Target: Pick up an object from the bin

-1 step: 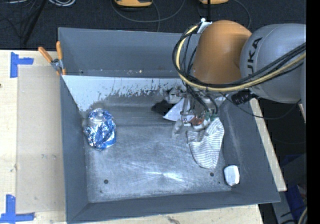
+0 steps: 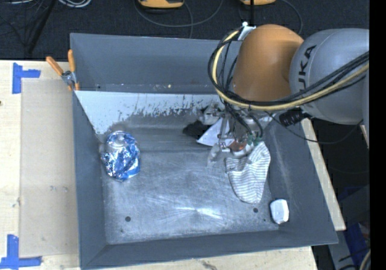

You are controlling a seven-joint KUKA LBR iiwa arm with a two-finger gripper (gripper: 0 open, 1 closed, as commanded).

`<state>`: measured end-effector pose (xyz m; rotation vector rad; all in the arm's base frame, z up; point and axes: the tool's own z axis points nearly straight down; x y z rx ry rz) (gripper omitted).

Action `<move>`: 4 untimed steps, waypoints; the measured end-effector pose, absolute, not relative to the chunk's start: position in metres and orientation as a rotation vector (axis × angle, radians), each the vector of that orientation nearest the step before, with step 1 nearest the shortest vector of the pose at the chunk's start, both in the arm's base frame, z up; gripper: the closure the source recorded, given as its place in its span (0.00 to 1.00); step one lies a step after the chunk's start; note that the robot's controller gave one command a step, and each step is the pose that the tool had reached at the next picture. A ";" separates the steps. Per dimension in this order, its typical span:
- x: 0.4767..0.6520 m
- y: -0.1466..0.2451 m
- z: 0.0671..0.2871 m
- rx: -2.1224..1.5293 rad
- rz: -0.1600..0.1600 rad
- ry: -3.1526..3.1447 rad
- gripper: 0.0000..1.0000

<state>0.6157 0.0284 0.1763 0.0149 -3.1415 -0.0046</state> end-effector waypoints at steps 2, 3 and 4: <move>0.578 0.004 0.179 -0.079 -0.022 -3.135 1.00; 0.577 0.004 0.179 -0.080 -0.022 -3.134 1.00; 0.578 -0.002 0.222 -0.104 -0.003 -3.133 1.00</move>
Offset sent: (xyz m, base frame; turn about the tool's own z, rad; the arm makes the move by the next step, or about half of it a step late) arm -0.0124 -0.0325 -0.1063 0.1716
